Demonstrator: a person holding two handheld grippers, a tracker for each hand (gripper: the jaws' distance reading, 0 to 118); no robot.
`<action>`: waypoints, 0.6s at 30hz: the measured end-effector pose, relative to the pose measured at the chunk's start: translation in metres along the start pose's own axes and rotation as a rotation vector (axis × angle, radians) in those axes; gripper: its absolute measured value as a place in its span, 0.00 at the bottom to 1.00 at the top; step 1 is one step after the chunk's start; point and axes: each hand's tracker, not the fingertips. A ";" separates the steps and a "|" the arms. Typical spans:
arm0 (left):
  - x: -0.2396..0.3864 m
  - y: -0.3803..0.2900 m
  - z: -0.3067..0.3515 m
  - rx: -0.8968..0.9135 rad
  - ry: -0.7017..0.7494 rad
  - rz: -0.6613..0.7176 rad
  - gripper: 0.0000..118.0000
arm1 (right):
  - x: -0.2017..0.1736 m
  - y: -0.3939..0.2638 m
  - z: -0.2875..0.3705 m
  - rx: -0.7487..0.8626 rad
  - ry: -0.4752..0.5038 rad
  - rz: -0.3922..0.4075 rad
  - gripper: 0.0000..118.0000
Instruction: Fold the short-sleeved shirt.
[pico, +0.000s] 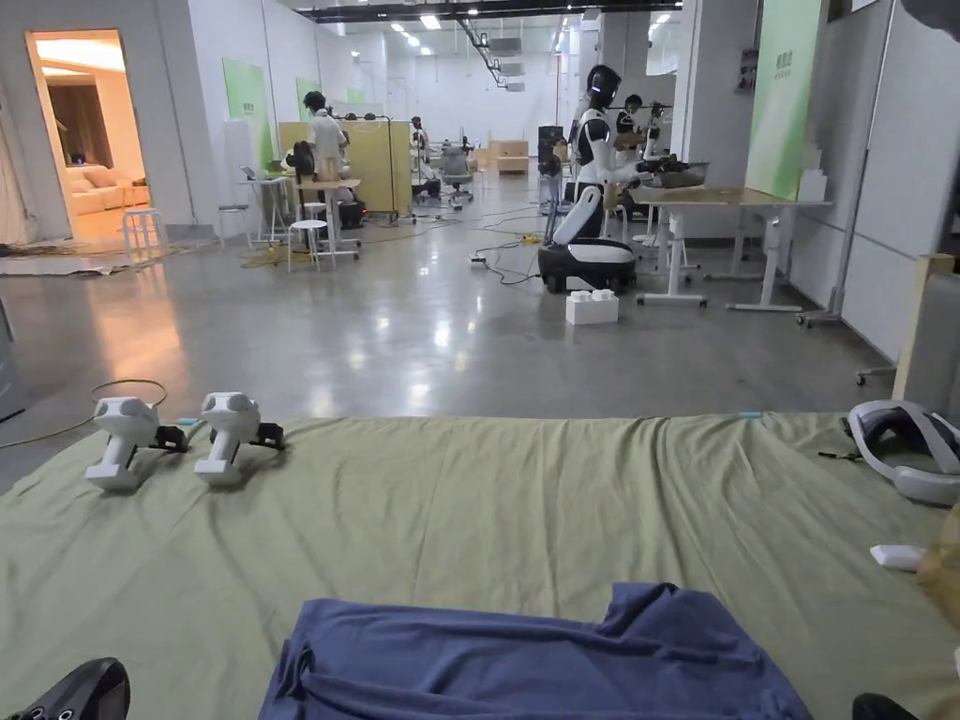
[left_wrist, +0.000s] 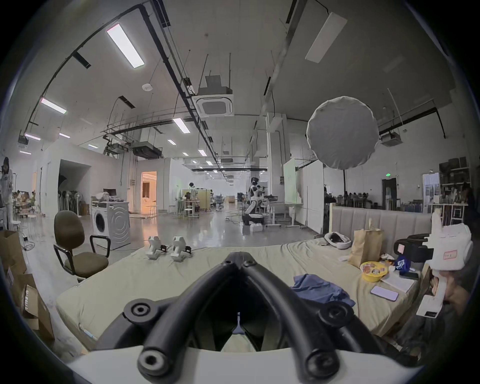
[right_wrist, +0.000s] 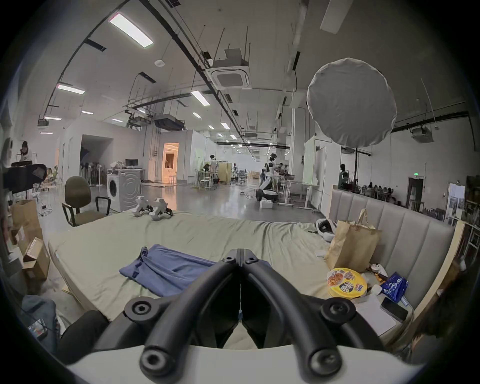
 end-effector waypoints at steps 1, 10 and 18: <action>0.007 0.001 0.001 -0.004 -0.007 0.005 0.01 | -0.001 0.001 0.000 -0.002 0.000 -0.001 0.02; -0.002 -0.020 -0.046 -0.183 -0.021 0.115 0.01 | 0.004 -0.006 -0.015 -0.028 -0.014 -0.036 0.02; -0.068 -0.146 -0.203 -0.616 -0.053 0.310 0.72 | 0.017 -0.045 -0.054 -0.213 0.010 -0.100 0.02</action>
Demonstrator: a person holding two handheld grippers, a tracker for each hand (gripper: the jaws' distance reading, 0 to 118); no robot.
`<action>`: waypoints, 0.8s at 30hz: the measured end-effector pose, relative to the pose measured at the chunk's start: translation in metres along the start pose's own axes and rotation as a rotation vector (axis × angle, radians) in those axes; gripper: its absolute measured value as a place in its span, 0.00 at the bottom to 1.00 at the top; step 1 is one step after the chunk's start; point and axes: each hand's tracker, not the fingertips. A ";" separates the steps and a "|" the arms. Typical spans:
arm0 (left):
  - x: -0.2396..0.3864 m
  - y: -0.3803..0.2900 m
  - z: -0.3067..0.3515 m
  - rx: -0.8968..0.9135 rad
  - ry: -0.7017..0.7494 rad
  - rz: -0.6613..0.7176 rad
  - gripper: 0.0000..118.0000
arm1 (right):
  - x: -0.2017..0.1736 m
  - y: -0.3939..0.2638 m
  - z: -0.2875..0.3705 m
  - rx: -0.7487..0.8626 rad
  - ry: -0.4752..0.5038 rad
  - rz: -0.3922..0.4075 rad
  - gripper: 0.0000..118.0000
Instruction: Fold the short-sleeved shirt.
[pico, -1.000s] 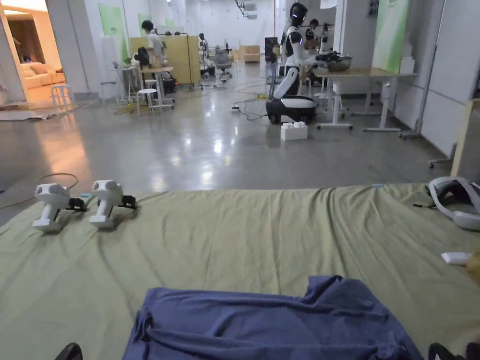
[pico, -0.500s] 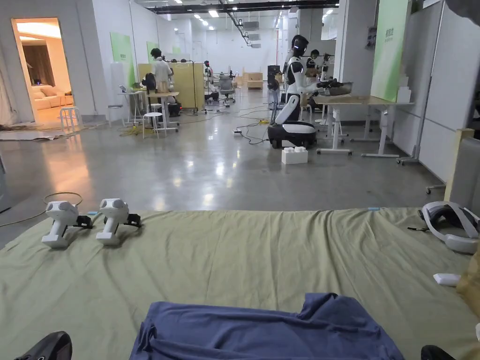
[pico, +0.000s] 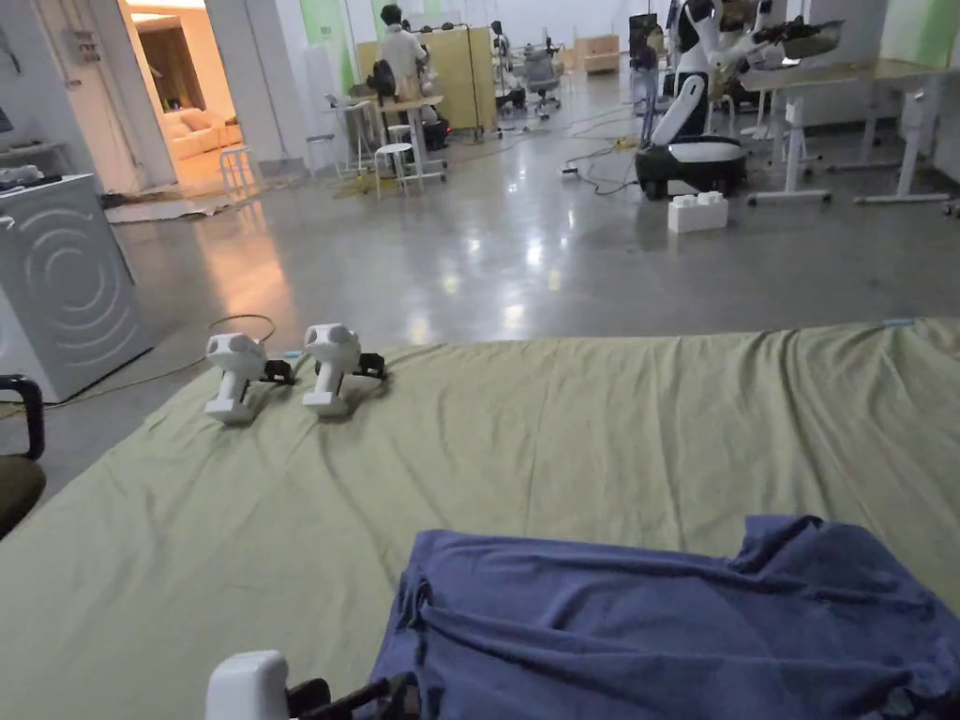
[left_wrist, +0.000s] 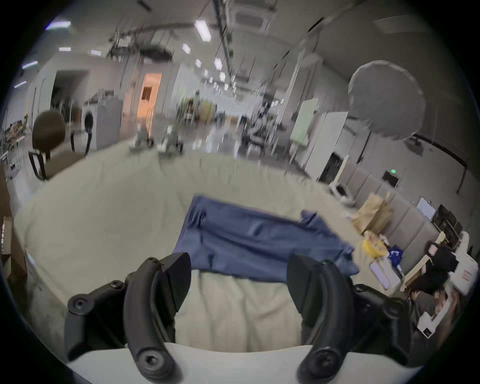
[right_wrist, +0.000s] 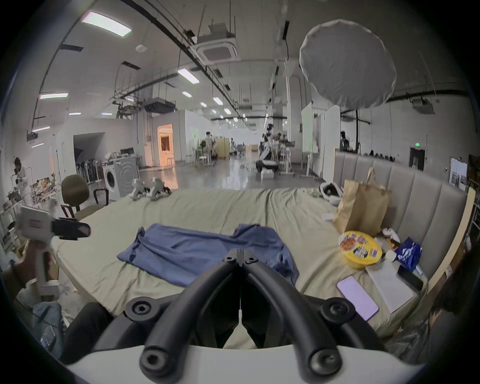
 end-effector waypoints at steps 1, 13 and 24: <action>-0.010 -0.002 -0.027 -0.040 0.003 0.007 0.72 | 0.003 -0.005 -0.006 -0.026 -0.005 -0.006 0.02; -0.064 -0.007 -0.215 -0.311 0.187 0.091 0.34 | 0.049 -0.058 -0.039 -0.275 -0.105 -0.123 0.02; -0.041 -0.001 -0.229 -0.375 0.257 -0.064 0.11 | 0.090 -0.078 -0.144 -0.387 -0.002 -0.384 0.68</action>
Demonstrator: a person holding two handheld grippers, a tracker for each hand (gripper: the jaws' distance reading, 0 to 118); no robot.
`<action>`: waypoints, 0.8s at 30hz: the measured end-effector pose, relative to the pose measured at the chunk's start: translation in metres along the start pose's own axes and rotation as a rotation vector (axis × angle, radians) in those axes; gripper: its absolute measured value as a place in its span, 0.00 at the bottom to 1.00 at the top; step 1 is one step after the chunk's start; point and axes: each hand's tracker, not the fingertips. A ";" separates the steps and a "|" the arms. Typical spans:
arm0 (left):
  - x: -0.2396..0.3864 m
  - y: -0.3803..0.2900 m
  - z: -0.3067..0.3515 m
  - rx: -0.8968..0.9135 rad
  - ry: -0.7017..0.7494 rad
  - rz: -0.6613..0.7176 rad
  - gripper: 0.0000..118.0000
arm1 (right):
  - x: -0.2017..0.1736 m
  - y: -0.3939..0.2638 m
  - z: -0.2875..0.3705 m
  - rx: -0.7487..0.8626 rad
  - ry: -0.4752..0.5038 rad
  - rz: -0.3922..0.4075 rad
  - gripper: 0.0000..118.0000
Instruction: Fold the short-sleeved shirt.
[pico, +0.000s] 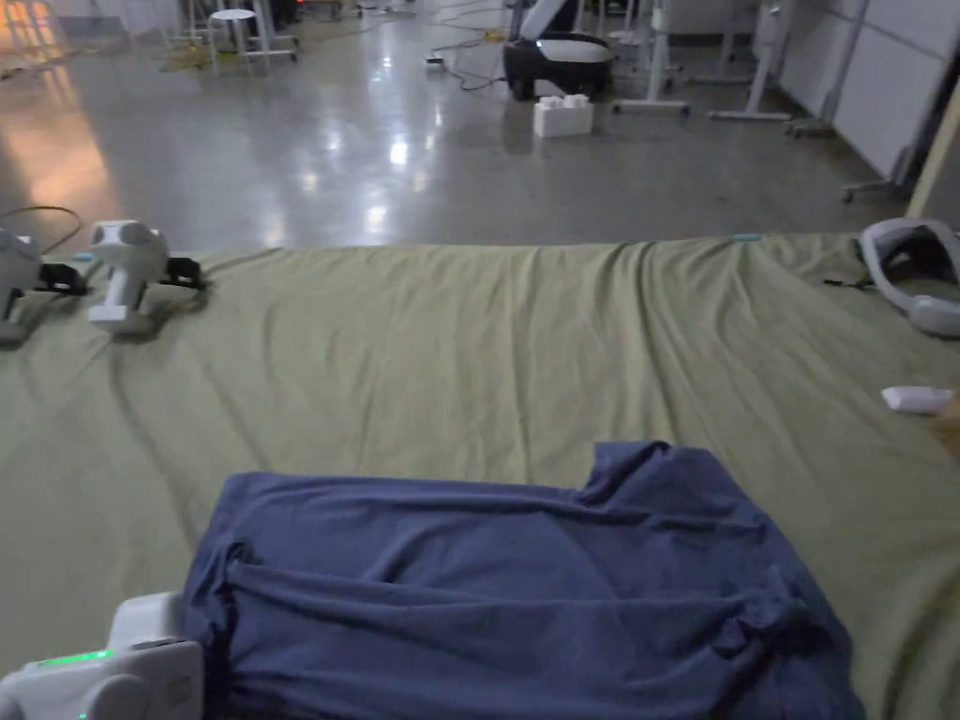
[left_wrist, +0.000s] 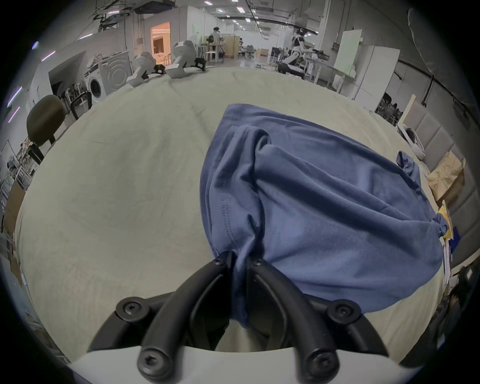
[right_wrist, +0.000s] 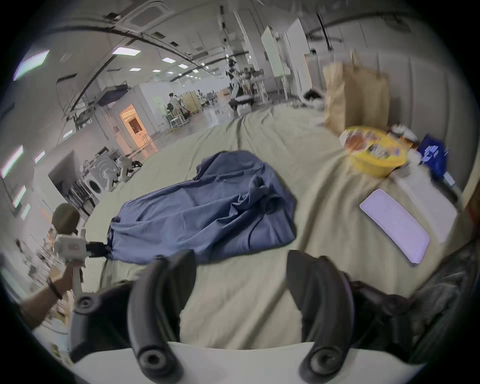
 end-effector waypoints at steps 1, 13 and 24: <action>-0.001 0.001 0.000 -0.013 -0.009 0.005 0.11 | 0.007 0.005 -0.021 -0.019 0.013 -0.026 0.68; 0.001 -0.005 0.000 0.008 -0.011 -0.010 0.10 | -0.010 0.016 -0.123 -0.132 -0.341 0.229 0.14; -0.017 -0.022 0.112 0.169 -0.095 0.057 0.07 | -0.021 0.022 -0.056 -0.041 -0.355 0.280 0.10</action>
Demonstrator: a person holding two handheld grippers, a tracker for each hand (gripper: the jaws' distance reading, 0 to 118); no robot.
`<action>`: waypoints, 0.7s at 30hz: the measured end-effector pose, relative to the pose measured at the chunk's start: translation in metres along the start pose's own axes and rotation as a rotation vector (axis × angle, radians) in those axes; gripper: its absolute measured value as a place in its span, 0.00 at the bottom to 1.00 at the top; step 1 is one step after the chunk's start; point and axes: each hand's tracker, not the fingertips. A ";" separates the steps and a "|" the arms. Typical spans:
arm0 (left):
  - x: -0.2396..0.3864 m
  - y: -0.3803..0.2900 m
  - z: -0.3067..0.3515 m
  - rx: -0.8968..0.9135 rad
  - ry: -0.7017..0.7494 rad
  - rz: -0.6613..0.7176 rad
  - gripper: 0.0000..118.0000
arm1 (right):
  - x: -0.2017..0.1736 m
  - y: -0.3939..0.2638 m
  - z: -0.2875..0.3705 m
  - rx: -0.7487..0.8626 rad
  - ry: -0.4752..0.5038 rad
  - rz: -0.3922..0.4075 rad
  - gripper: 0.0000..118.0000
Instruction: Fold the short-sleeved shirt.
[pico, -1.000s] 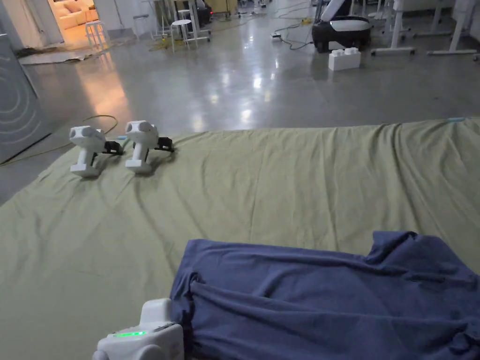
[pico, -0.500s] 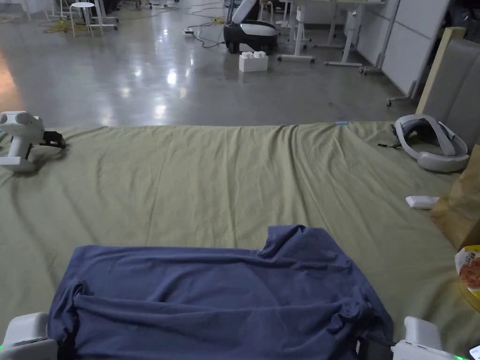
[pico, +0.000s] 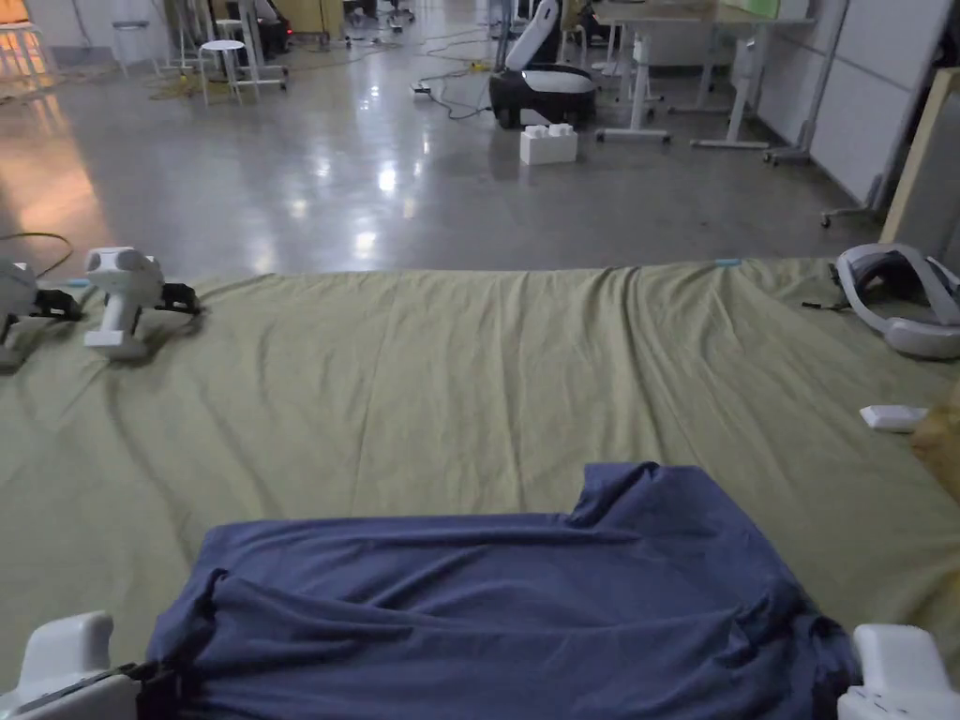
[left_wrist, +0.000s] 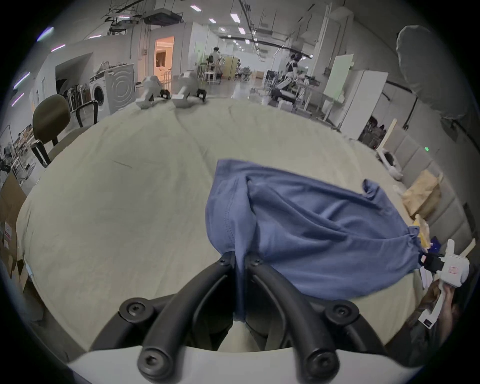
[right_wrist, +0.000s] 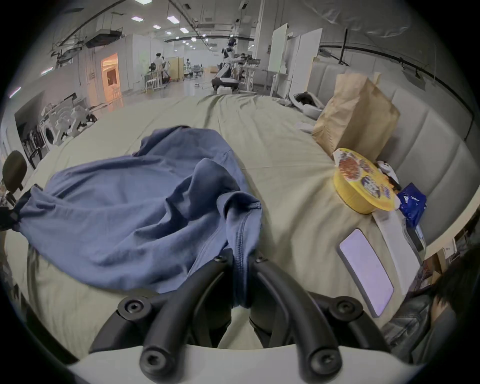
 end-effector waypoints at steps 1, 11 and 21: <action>-0.002 -0.005 0.014 -0.007 0.000 0.008 0.07 | 0.002 -0.003 0.008 -0.004 0.000 0.005 0.10; -0.036 -0.118 0.092 -0.082 -0.005 0.125 0.07 | 0.022 -0.089 0.080 -0.050 0.027 0.031 0.10; -0.047 -0.127 0.145 0.108 -0.132 0.170 0.86 | 0.042 -0.092 0.116 0.162 0.110 -0.024 0.55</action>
